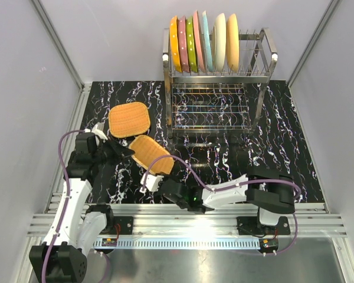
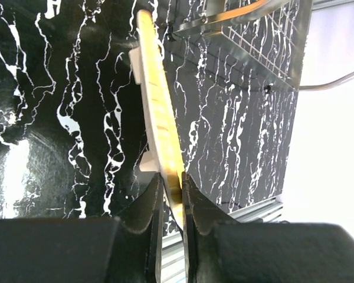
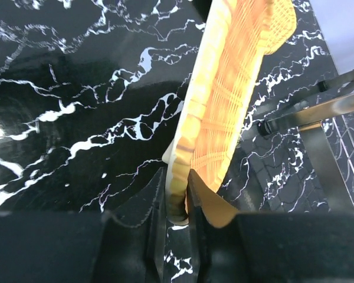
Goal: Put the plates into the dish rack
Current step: Pass the plate from the left arm to the right
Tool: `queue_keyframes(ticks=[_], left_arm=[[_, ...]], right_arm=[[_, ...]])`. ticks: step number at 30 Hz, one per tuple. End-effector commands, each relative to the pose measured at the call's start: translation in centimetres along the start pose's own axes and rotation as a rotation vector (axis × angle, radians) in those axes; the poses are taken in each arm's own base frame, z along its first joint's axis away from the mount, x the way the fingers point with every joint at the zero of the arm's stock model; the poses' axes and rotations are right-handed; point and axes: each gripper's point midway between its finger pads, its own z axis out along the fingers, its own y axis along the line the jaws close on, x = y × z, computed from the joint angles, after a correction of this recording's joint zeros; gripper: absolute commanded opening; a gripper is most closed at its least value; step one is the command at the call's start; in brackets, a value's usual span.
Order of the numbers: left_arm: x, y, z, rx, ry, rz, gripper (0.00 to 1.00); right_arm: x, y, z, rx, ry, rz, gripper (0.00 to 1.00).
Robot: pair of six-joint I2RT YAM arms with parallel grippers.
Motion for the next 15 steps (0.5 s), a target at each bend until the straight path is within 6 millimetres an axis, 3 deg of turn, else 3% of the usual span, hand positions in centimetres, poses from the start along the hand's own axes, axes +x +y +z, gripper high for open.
queue_keyframes(ticks=[1, 6, 7, 9, 10, 15], left_arm=[[-1.4, -2.8, -0.8, 0.09, -0.029, 0.085, 0.02], [-2.4, -3.8, -0.8, 0.111, -0.048, 0.107, 0.32], [-2.5, -3.9, -0.7, 0.115, -0.041, 0.105, 0.39], [-3.0, -5.2, -0.9, 0.156, -0.042, 0.114, 0.45], [-3.1, -5.9, -1.0, 0.185, -0.023, 0.119, 0.54], [-5.7, -10.0, -2.5, 0.266, -0.068, 0.166, 0.64]], right_arm=[[-4.6, -2.8, -1.8, 0.024, -0.11, 0.163, 0.16], [-8.2, -3.8, -4.2, -0.065, -0.169, 0.257, 0.08], [-8.0, -3.5, -4.5, -0.09, -0.149, 0.277, 0.07], [-9.6, -3.5, -5.3, -0.14, -0.172, 0.312, 0.04], [-9.4, -3.1, -5.6, -0.164, -0.146, 0.336, 0.03], [-11.0, -2.9, -6.8, -0.229, -0.157, 0.449, 0.0]])
